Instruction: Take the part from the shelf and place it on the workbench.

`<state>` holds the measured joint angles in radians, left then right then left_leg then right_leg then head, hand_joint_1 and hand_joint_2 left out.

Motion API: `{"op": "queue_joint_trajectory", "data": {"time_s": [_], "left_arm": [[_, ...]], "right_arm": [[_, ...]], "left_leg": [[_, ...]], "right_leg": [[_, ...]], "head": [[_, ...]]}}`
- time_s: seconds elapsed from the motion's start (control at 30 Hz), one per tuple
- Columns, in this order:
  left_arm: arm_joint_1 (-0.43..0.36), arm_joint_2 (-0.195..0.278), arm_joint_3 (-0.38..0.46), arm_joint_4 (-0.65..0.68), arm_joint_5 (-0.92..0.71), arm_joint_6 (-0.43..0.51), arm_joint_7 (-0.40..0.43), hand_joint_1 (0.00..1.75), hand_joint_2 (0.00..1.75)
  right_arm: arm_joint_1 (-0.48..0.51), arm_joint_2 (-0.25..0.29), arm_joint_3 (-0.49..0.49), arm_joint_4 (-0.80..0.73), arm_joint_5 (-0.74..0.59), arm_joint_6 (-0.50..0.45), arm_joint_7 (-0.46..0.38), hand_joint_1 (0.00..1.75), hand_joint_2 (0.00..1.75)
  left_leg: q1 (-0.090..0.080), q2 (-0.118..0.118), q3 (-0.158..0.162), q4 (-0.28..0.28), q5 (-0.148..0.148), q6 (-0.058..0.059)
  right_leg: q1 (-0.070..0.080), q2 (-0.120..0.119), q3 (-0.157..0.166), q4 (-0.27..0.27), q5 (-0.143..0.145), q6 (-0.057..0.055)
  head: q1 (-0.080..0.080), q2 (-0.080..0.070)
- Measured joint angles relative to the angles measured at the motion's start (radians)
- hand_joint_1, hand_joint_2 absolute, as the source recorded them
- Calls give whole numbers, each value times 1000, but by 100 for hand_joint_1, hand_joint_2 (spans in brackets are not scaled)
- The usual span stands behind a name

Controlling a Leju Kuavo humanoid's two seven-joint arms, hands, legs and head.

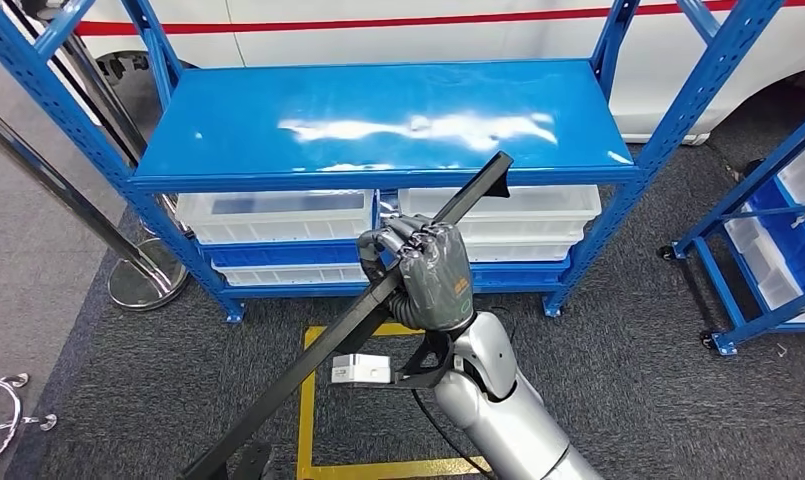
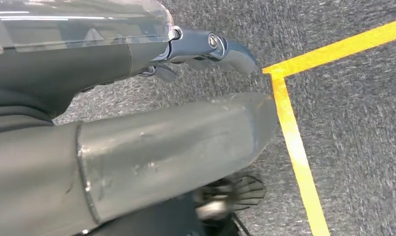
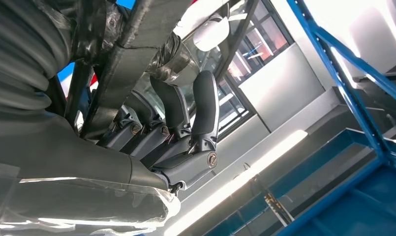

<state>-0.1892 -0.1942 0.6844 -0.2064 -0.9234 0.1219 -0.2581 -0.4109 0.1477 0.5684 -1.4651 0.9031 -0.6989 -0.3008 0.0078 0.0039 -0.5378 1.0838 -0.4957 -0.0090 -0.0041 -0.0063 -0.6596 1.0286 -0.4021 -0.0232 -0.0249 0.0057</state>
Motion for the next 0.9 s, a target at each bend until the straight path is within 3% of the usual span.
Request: {"op": "queue_joint_trajectory", "data": {"time_s": [0.07,0.13,0.17,0.2,0.27,0.3,0.33,0.37,0.4,0.47,0.5,0.57,0.63,0.67,0.73,0.8,0.83,0.87,0.9], "left_arm": [[-3,0,0,0,1,0,-1,0,0],[-2,0,0,0,3,0,-1,0,0],[-2,-1,0,0,3,0,-1,0,0],[-2,-1,1,0,3,0,-1,0,0],[-4,-2,1,0,3,-1,-1,0,0],[-4,-3,1,0,3,-1,-1,0,0],[-3,-3,1,0,3,-1,0,0,0],[-3,-3,1,0,2,-1,0,0,0],[-3,-3,2,0,2,-1,0,0,0],[-4,-4,2,0,1,-1,0,0,0],[-5,-4,2,0,1,-1,0,0,0],[-7,-6,2,0,0,-1,0,0,0],[-9,-6,2,0,0,-1,1,0,0],[-9,-6,2,0,0,-1,2,0,0],[-10,-6,2,0,0,-1,3,0,0],[-10,-6,2,0,-1,-1,4,0,0],[-11,-6,2,0,-1,-1,4,0,0],[-11,-6,2,0,-1,0,5,0,0],[-12,-6,2,0,-1,1,5,0,0]], "right_arm": [[0,1,-3,0,1,0,-2,175,175],[0,1,-5,0,3,0,-3,175,175],[0,1,-6,0,4,0,-3,175,175],[0,0,-8,0,5,0,-3,175,175],[1,0,-12,0,8,0,-3,175,175],[3,0,-13,0,11,0,-3,175,175],[4,0,-14,0,14,0,-3,175,175],[6,0,-16,0,19,0,-3,175,175],[8,0,-18,0,24,0,-3,175,175],[10,0,-22,0,34,0,-5,175,175],[11,1,-25,-1,37,0,-7,175,175],[12,3,-30,-2,44,0,-12,175,175],[14,4,-33,-3,49,0,-13,175,175],[15,5,-33,-4,51,0,-14,175,175],[16,8,-34,-4,52,0,-13,175,175],[17,11,-34,-5,54,0,-13,175,175],[19,11,-34,-5,54,0,-13,175,175],[20,11,-34,-5,55,0,-13,175,175],[21,11,-34,-5,56,0,-13,175,175]], "left_leg": [[-6,-2,50,-89,-16,9],[-6,0,49,-112,-3,21],[-3,2,42,-118,10,29],[-1,5,33,-123,22,37],[0,7,9,-121,40,47],[-1,7,-4,-115,46,48],[-2,8,-17,-108,51,48],[-2,8,-31,-99,55,47],[-2,8,-44,-89,58,46],[-4,7,-68,-69,62,43],[-5,6,-76,-62,64,39],[-6,6,-86,-57,76,28],[-6,5,-92,-58,83,14],[-6,4,-98,-51,70,8],[-3,2,-119,13,-7,-4],[1,2,-145,134,-96,-14],[3,2,-149,185,-113,-17],[4,2,-142,211,-104,-20],[6,2,-119,203,-76,-22]], "right_leg": [[0,-2,-6,-6,19,11],[-1,0,-11,-15,33,22],[-1,2,-19,-8,19,27],[0,4,-32,19,-12,32],[-1,6,-70,134,-107,38],[-2,6,-86,201,-142,41],[-3,5,-93,251,-157,42],[-3,5,-83,269,-148,43],[-3,5,-56,251,-125,42],[-1,6,35,137,-88,33],[2,6,74,78,-88,28],[8,7,105,18,-99,20],[5,5,99,6,-87,11],[2,3,93,1,-78,3],[-3,0,75,-6,-57,-12],[-2,-1,48,-4,-37,-18],[-2,-2,34,-1,-27,-17],[-2,-2,19,2,-18,-16],[-3,-3,5,6,-9,-14]], "head": [[0,0],[0,0],[1,0],[1,0],[2,0],[2,0],[2,0],[2,0],[2,0],[2,0],[1,0],[1,0],[2,0],[1,0],[0,0],[0,0],[0,0],[0,0],[0,0]]}}
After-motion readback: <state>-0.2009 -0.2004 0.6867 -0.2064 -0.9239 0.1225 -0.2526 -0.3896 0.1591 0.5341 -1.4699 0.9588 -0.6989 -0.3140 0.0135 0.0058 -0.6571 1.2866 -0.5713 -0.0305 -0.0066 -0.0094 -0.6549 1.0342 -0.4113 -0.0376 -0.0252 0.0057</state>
